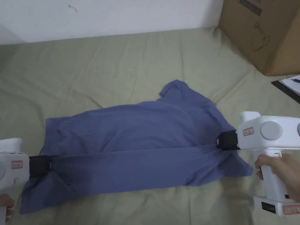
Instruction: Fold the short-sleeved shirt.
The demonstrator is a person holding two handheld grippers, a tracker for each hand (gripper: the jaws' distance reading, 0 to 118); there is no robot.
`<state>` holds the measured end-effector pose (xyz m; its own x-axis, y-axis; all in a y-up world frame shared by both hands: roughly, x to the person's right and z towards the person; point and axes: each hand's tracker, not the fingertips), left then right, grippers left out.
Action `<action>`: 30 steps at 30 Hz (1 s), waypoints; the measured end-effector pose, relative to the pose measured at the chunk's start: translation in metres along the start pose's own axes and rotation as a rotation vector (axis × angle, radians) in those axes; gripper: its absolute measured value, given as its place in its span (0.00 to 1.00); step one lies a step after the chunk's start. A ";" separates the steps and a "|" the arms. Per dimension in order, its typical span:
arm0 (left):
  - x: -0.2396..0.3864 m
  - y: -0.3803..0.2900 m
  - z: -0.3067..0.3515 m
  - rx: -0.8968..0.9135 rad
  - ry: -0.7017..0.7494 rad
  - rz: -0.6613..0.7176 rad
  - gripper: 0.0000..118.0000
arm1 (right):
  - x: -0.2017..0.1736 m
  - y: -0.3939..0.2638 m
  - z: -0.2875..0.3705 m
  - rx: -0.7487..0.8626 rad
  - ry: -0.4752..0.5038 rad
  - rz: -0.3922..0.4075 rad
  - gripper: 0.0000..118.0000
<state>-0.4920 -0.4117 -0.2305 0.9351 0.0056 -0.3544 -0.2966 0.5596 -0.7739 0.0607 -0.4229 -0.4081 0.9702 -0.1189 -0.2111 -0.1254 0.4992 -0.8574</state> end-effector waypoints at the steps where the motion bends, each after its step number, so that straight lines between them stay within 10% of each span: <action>1: -0.003 -0.004 0.007 0.020 -0.016 0.022 0.90 | 0.000 -0.005 0.006 0.013 0.011 0.006 0.88; 5: -0.011 -0.025 0.045 0.063 -0.052 0.050 0.90 | -0.001 -0.022 0.046 0.097 0.026 0.009 0.79; 9: -0.007 -0.058 0.088 0.167 -0.056 0.047 0.79 | -0.006 -0.054 0.087 0.177 0.087 0.034 0.50; 12: -0.007 -0.085 0.100 0.152 -0.128 0.128 0.06 | -0.015 -0.082 0.102 0.183 0.100 0.048 0.09; 13: -0.007 -0.094 0.099 0.128 -0.153 0.138 0.00 | -0.018 -0.092 0.106 0.182 0.105 0.044 0.06; 21: -0.016 -0.118 0.075 0.056 -0.167 0.186 0.00 | -0.026 -0.140 0.102 0.128 0.112 0.023 0.00; 26: -0.024 -0.090 0.053 0.050 -0.146 0.231 0.60 | -0.015 -0.149 0.101 0.123 0.102 -0.027 0.00; 30: -0.017 -0.078 0.022 -0.015 -0.113 0.270 0.62 | -0.009 -0.148 0.104 0.122 0.093 -0.027 0.00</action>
<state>-0.4803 -0.4374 -0.1534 0.8373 0.2450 -0.4887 -0.5397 0.5131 -0.6674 0.0920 -0.4062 -0.2307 0.9489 -0.2100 -0.2357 -0.0673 0.5949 -0.8010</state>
